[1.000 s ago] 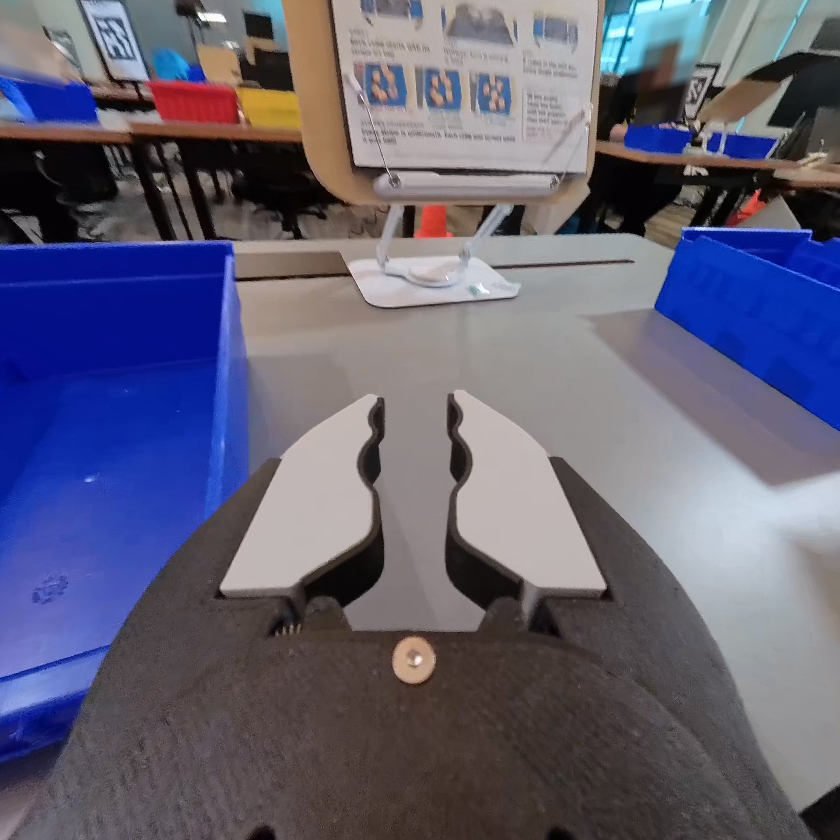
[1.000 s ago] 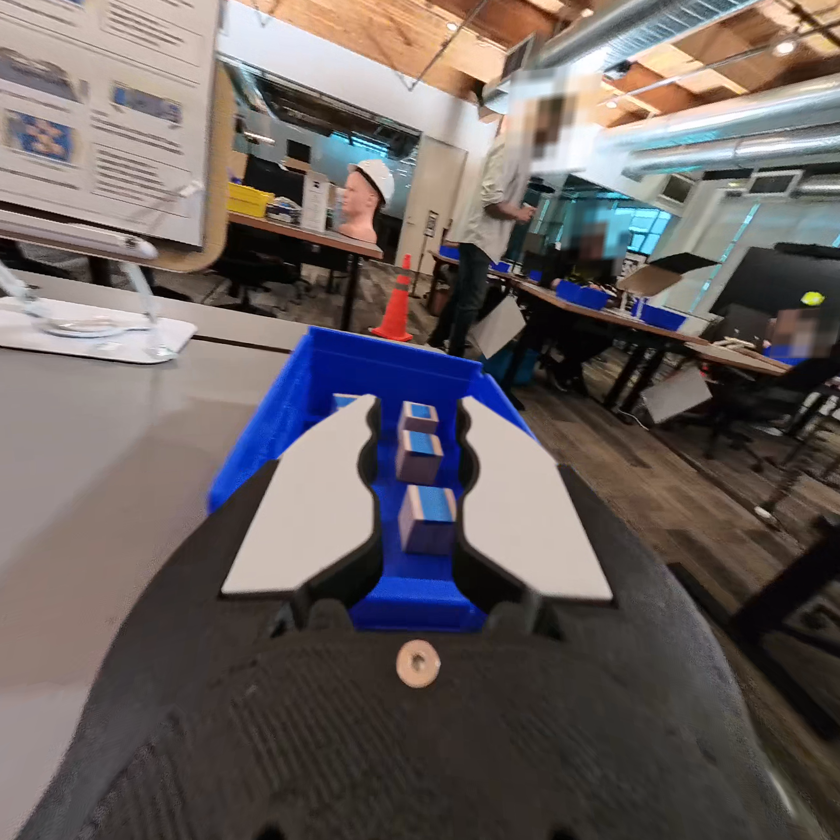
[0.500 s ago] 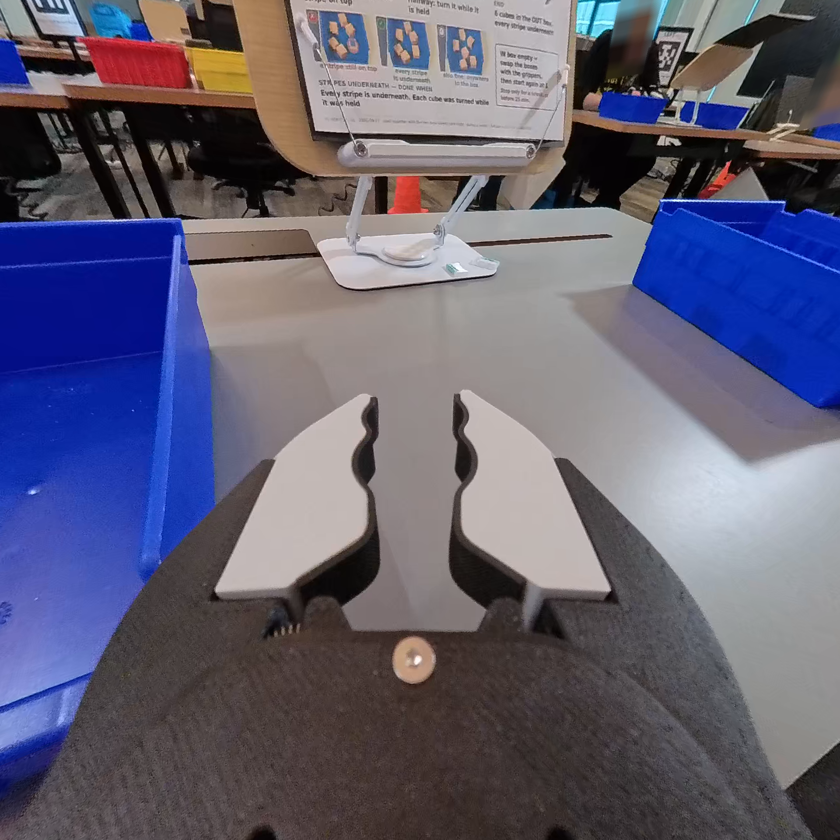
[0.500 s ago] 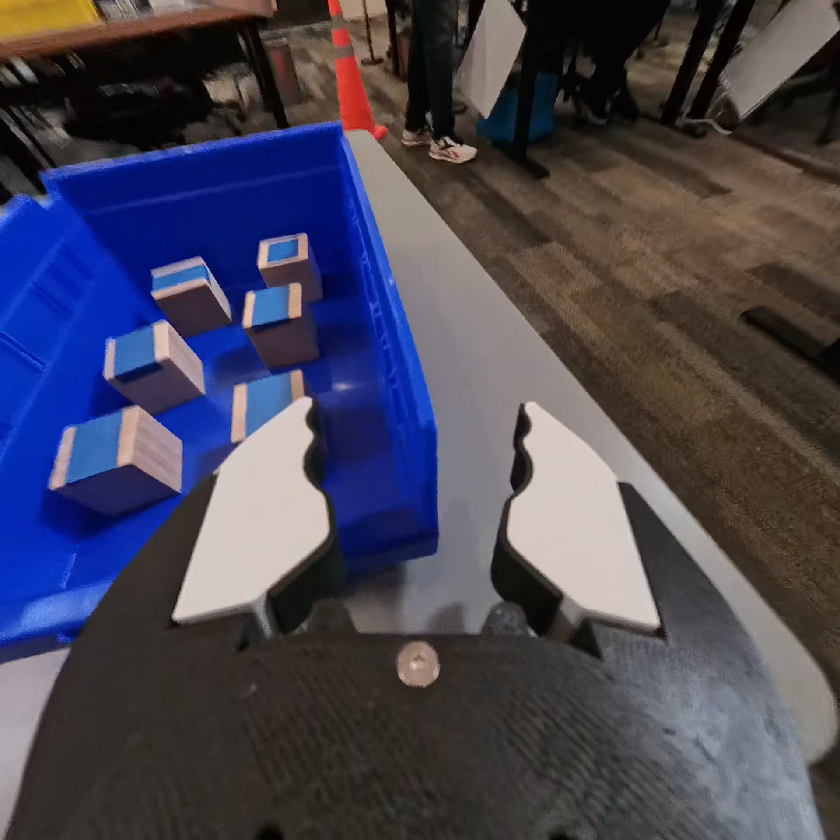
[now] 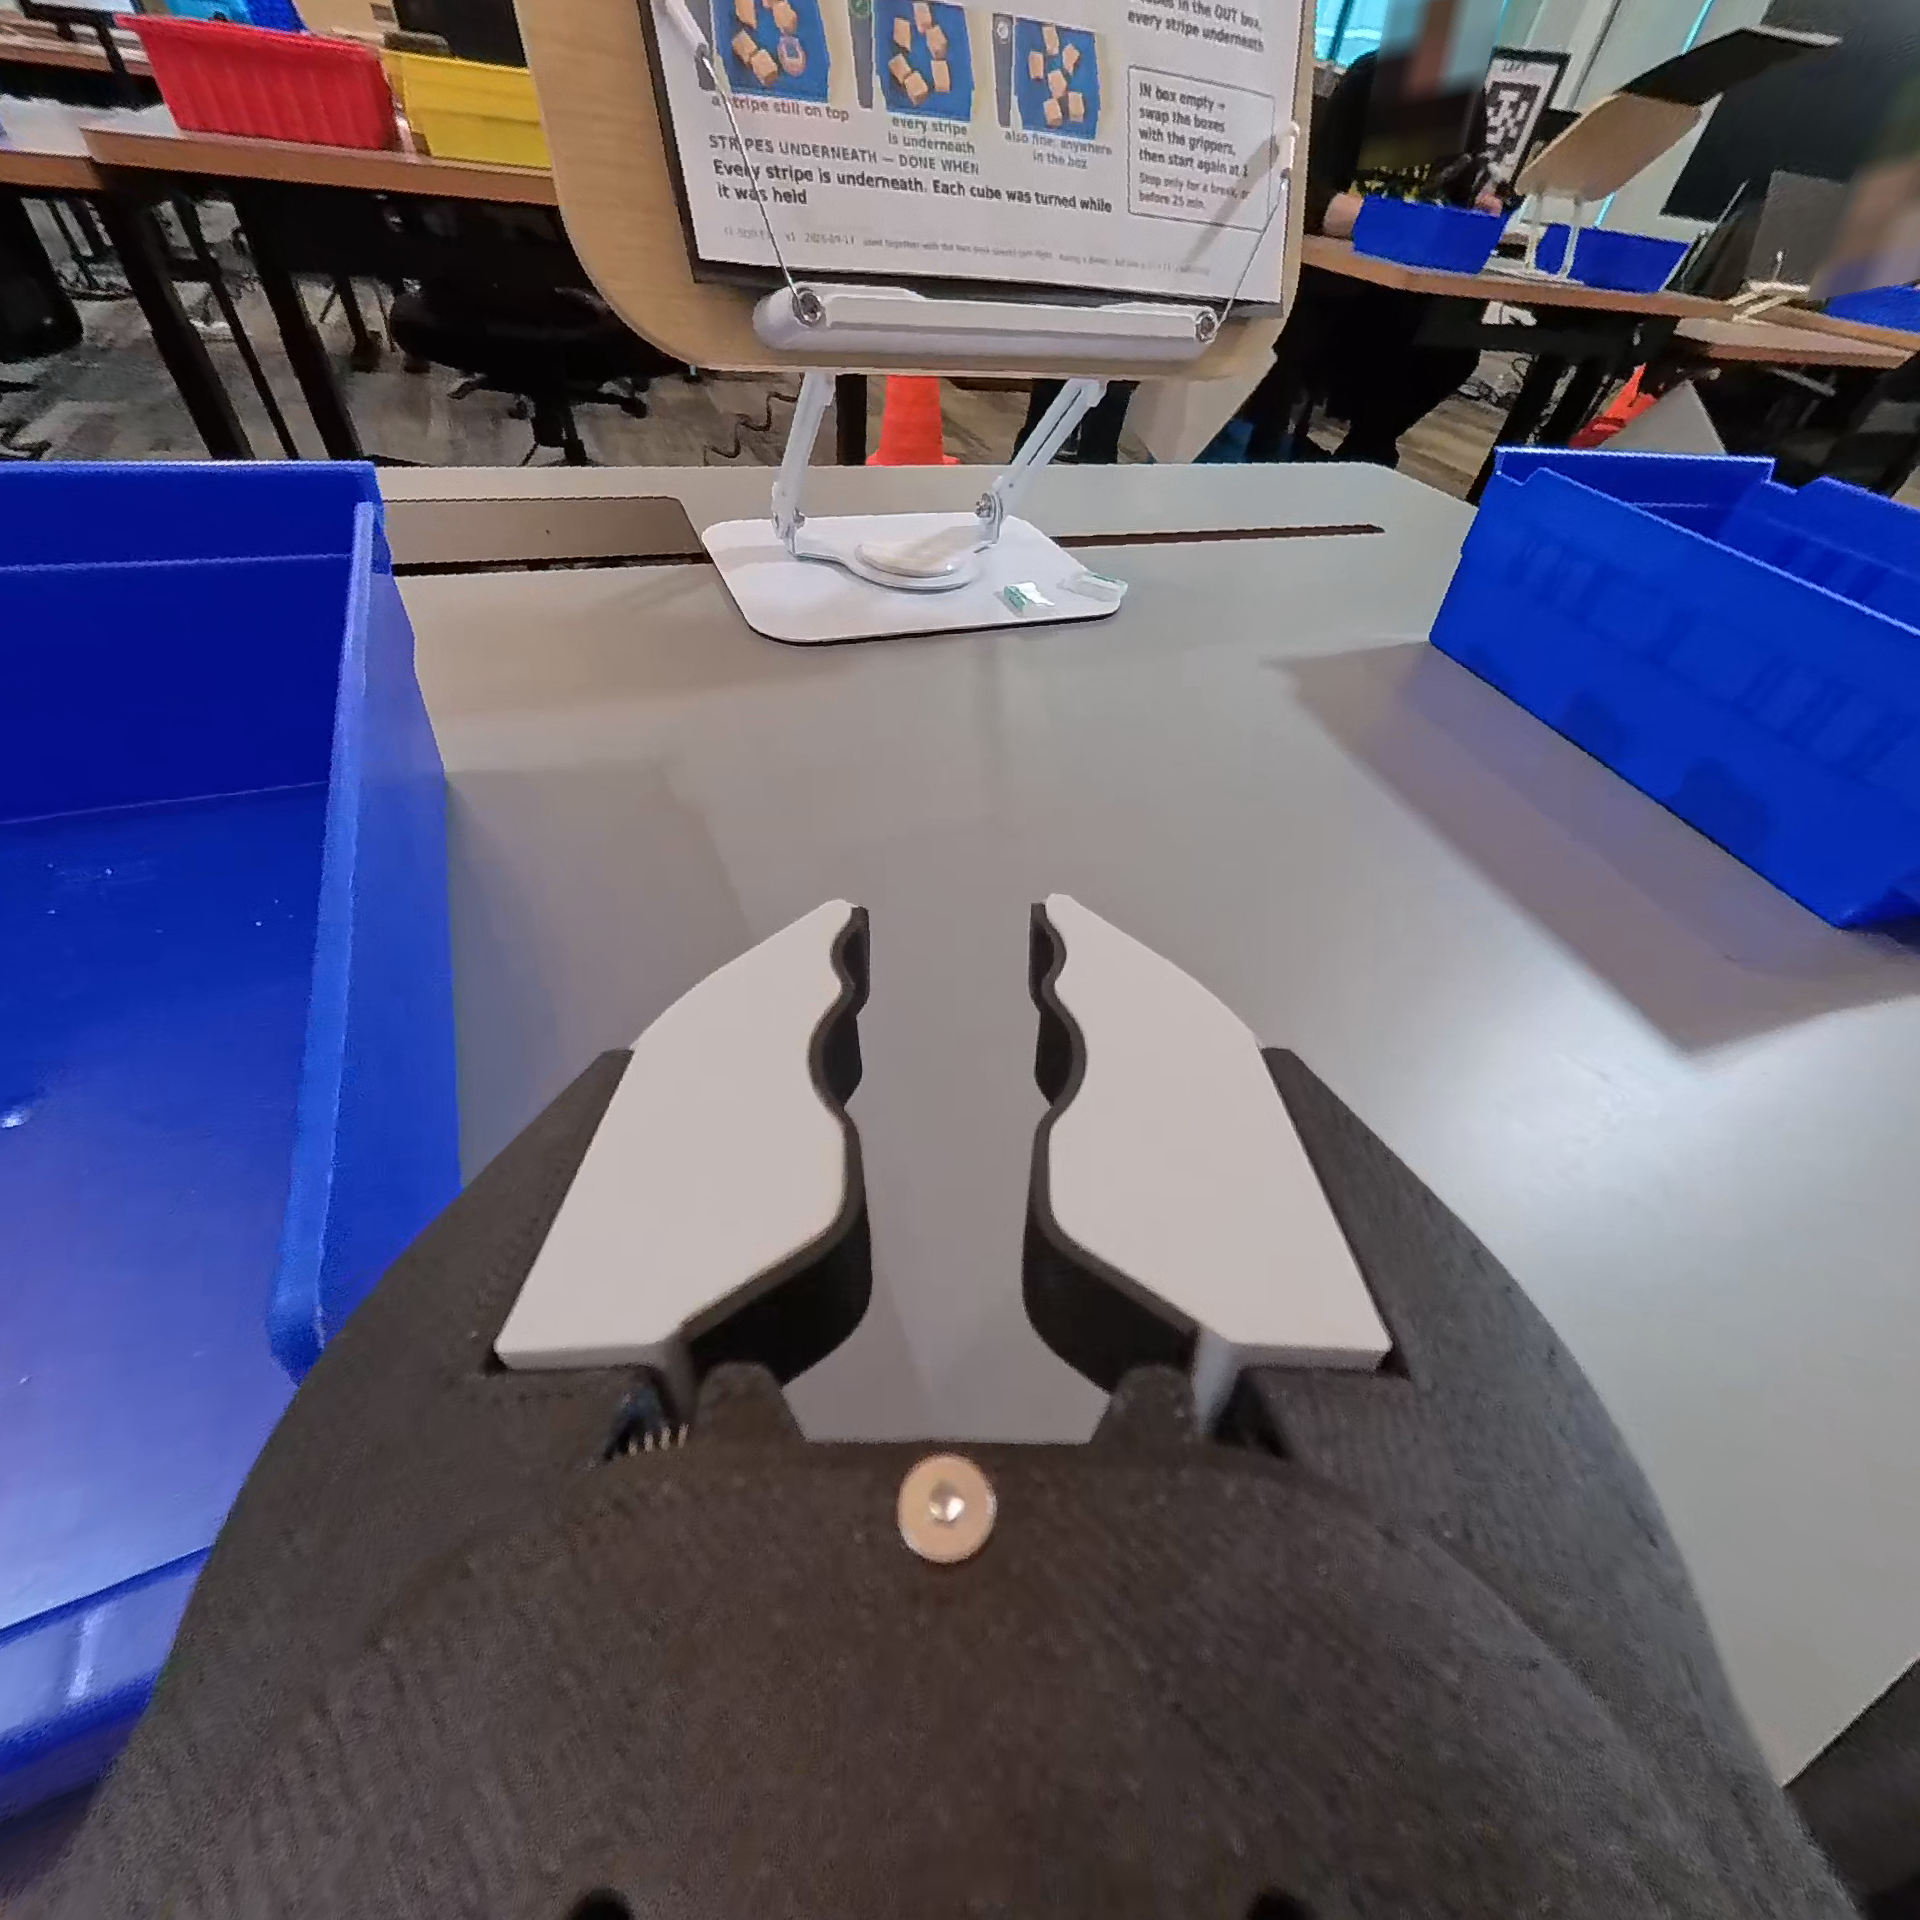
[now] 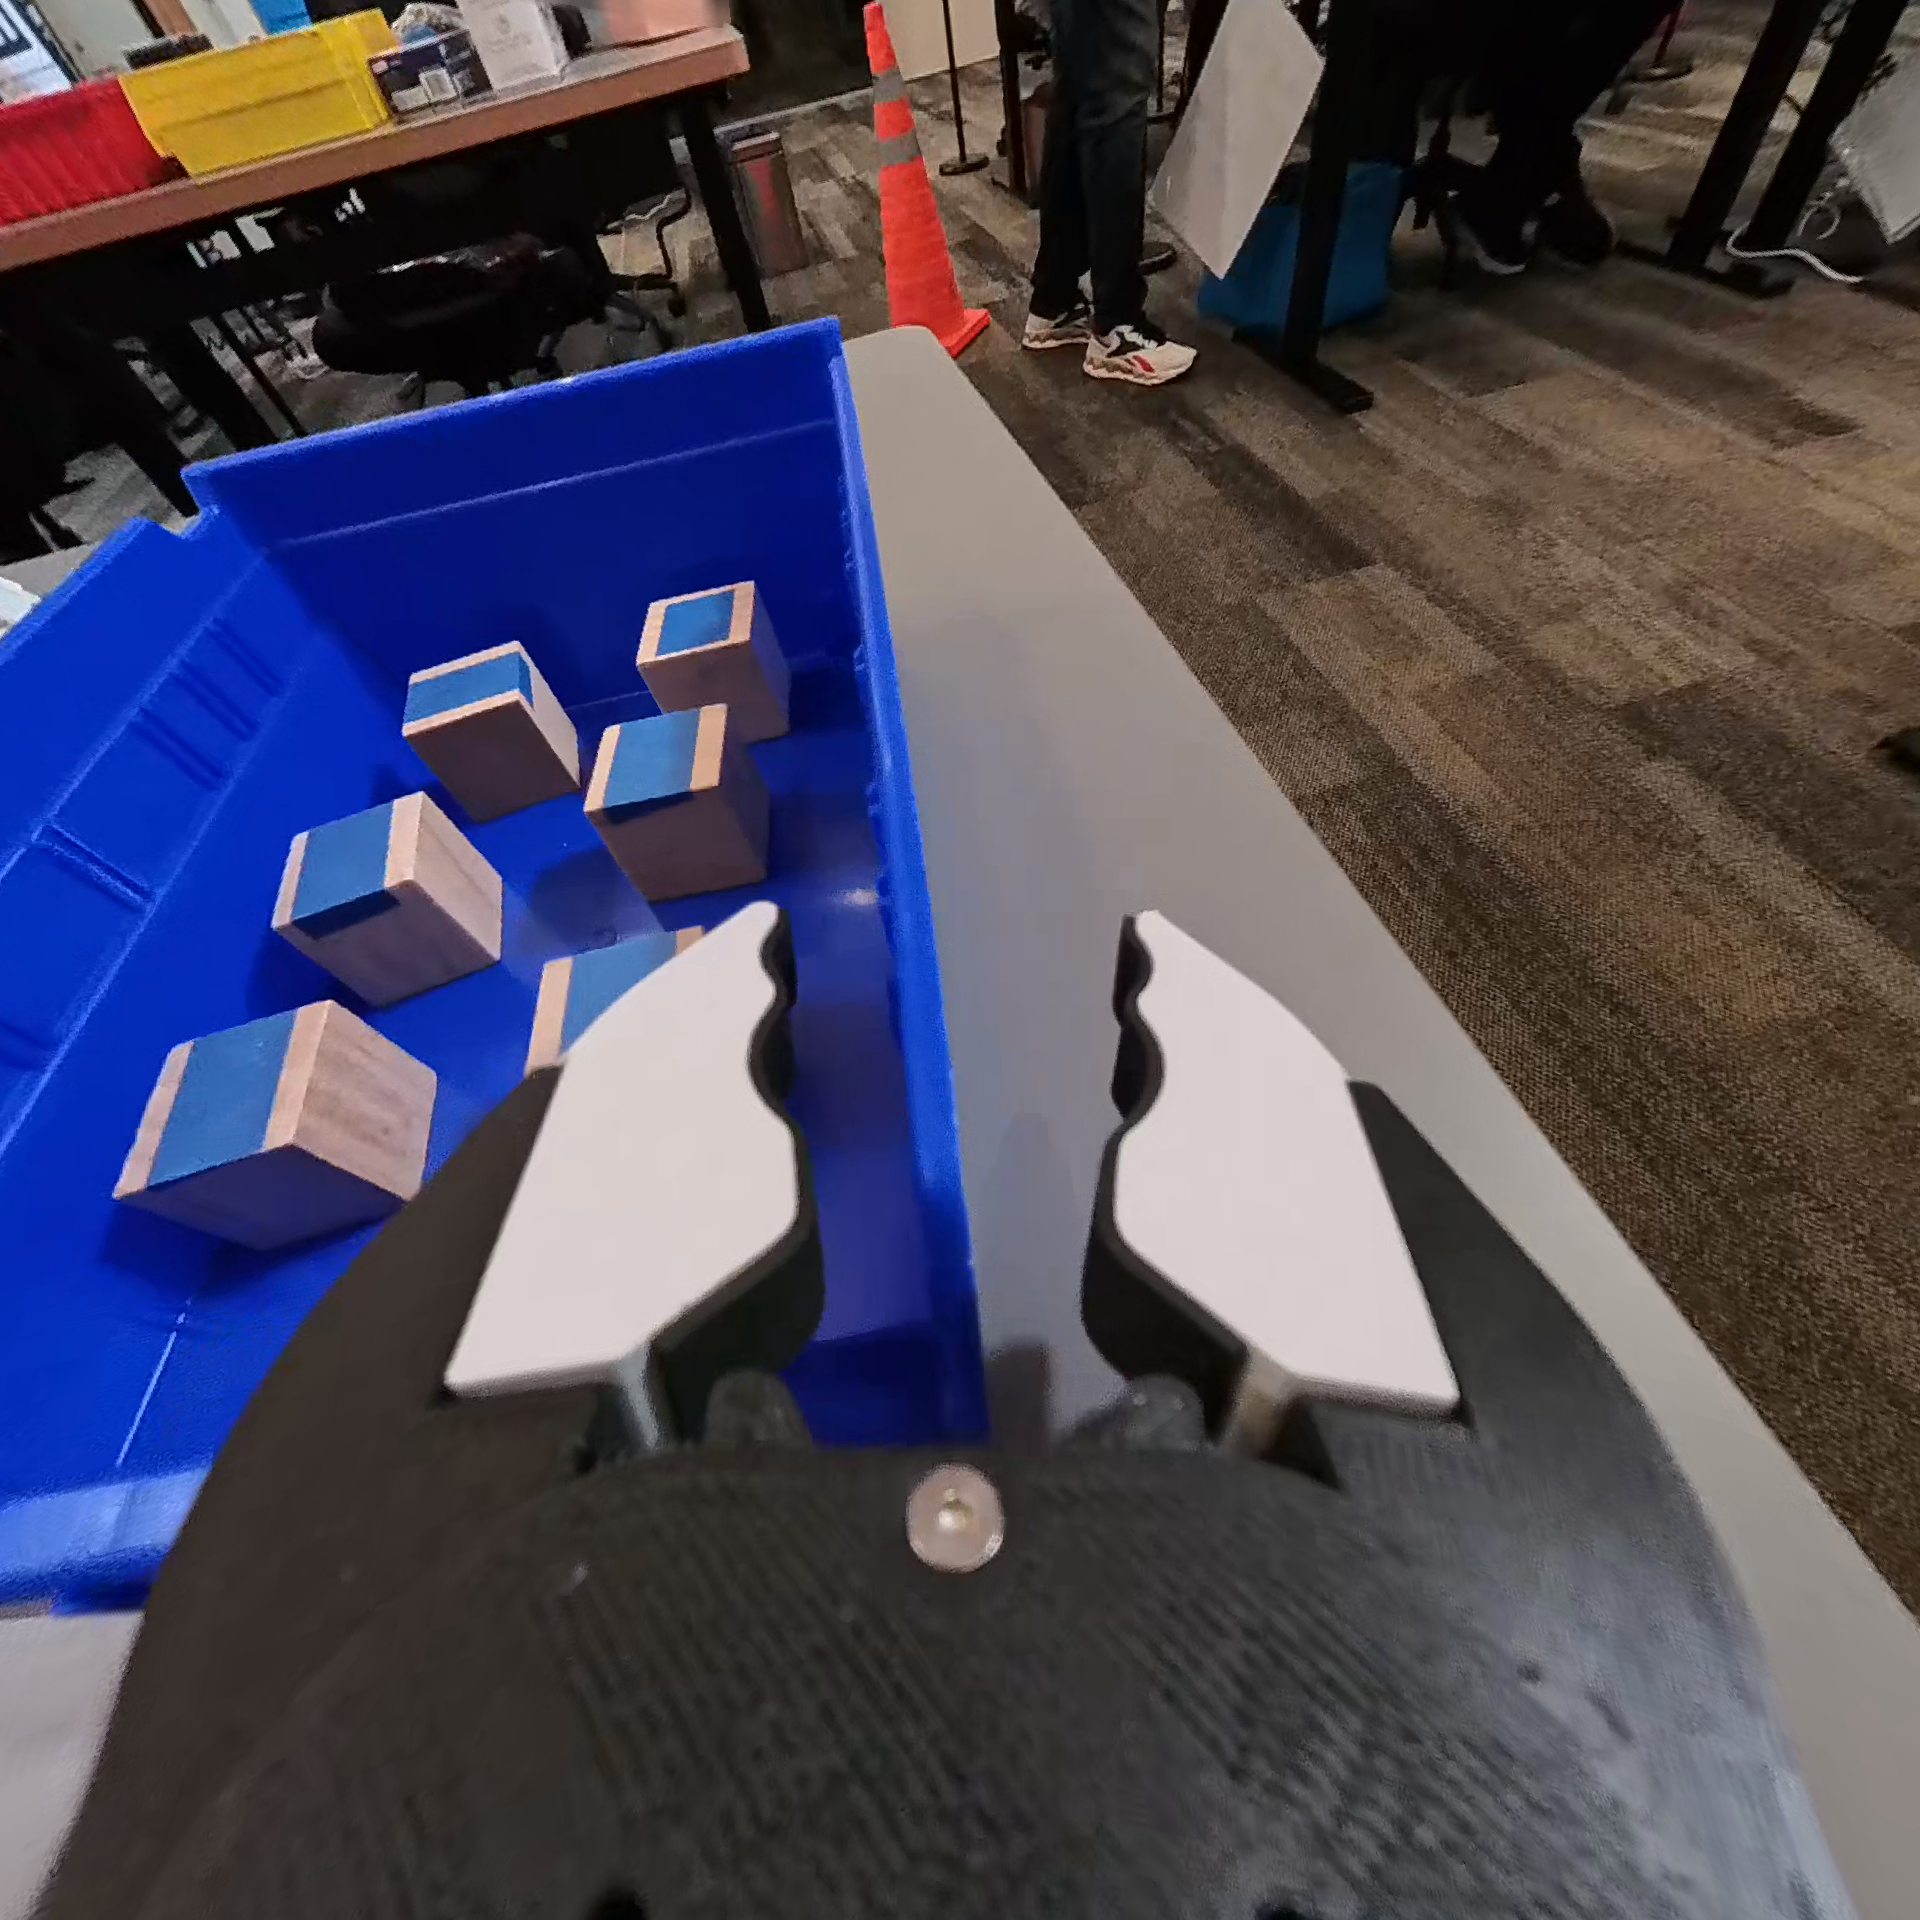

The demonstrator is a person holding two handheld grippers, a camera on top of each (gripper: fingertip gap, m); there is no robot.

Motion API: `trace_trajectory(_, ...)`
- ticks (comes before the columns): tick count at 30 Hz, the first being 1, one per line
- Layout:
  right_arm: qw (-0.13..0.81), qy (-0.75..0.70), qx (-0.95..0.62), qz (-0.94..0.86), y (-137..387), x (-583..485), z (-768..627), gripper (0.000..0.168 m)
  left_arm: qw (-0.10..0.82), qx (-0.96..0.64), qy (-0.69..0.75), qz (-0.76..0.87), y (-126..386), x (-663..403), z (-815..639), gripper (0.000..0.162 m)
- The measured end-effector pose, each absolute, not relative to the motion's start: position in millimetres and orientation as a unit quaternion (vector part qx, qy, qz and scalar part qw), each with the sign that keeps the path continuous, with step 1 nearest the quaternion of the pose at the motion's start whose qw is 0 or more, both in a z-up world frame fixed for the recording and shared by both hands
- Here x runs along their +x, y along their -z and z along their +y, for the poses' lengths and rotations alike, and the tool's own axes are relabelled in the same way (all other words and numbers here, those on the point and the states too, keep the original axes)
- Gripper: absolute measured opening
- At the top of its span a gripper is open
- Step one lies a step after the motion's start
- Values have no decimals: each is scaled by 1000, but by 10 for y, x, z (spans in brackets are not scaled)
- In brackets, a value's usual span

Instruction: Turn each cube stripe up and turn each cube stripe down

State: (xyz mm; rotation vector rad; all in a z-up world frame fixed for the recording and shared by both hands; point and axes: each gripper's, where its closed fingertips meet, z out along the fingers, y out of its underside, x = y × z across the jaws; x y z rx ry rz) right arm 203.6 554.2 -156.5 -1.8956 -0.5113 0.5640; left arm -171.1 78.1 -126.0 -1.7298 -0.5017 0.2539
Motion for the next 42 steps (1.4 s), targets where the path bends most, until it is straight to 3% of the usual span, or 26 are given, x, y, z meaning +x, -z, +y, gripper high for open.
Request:
trace_trajectory(4,471,-235,-811,-257,1736,1906,5538,41,613,-751,-113,-216,1263,-1712,778,28)
trace_trajectory(6,457,-221,-819,-267,1798,1893,5540,15,613,-751,-113,-218,1264,-1719,775,28)
trace_trajectory(7,457,-216,-820,-267,1802,1902,5548,12,613,-751,-112,-219,1265,-1722,775,28)
trace_trajectory(27,425,-343,-821,-168,1665,1924,5480,8,643,-712,-181,-216,1019,-1736,698,19)
trace_trajectory(34,435,-342,-818,-158,1627,1911,5481,9,651,-630,-310,-290,693,-2002,292,51)
trace_trajectory(37,438,-340,-817,-158,1620,1904,5475,9,635,-620,-356,-292,618,-2049,192,56)
trace_trajectory(42,439,-342,-815,-158,1637,1906,5474,9,580,-662,-351,-320,866,-2197,127,76)
